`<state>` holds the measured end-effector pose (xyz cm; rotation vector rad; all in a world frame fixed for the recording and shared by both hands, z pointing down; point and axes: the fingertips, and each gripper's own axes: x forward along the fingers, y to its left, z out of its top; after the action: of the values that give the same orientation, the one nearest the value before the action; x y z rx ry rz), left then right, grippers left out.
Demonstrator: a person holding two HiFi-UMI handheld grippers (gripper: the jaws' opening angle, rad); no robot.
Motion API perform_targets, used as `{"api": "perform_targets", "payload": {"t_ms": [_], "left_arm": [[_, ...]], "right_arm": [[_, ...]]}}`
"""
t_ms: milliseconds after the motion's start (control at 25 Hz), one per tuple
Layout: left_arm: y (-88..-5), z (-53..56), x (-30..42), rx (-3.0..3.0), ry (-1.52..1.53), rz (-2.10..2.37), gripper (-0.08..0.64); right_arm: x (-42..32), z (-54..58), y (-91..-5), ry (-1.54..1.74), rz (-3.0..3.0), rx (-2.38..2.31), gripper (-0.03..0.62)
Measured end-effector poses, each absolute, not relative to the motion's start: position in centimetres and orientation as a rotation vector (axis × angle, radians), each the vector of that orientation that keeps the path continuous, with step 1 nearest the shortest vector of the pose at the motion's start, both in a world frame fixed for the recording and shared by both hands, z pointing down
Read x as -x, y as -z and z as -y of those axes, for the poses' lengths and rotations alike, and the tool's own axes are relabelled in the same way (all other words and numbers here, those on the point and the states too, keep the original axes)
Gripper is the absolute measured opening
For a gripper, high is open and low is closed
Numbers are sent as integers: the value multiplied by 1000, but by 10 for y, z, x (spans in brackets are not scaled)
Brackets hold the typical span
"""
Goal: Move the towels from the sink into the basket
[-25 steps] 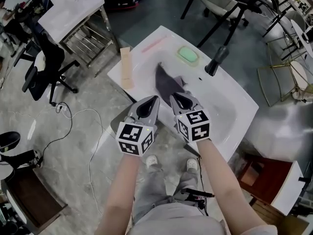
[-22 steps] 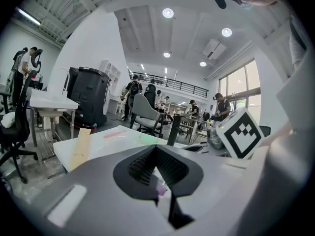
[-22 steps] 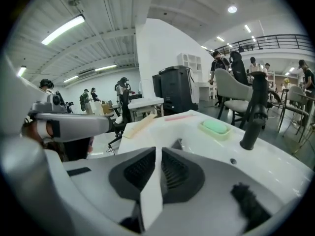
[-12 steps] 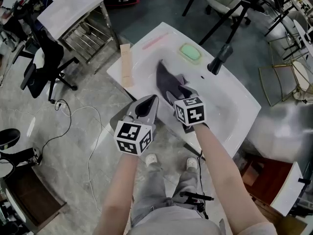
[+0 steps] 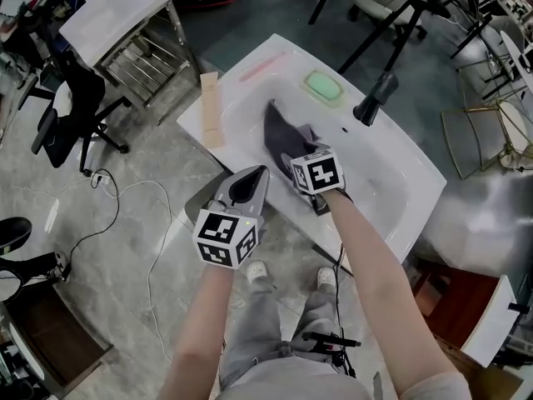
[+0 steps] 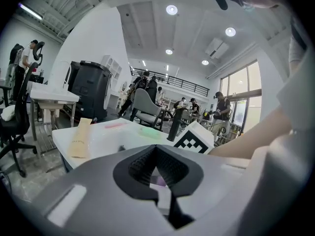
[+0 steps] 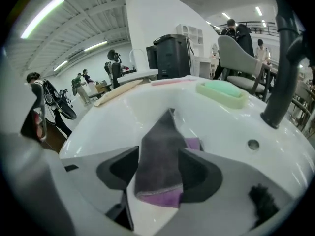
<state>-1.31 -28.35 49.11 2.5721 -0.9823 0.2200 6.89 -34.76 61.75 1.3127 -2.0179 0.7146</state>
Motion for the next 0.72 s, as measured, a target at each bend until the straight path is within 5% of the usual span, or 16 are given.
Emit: {"api": "perform_targets", "payload": {"t_ms": [720], "left_arm": [[-519, 289, 19, -2561, -255, 948, 3]], "right_arm": [[-79, 367, -688, -848, 1871, -1243, 242]]}}
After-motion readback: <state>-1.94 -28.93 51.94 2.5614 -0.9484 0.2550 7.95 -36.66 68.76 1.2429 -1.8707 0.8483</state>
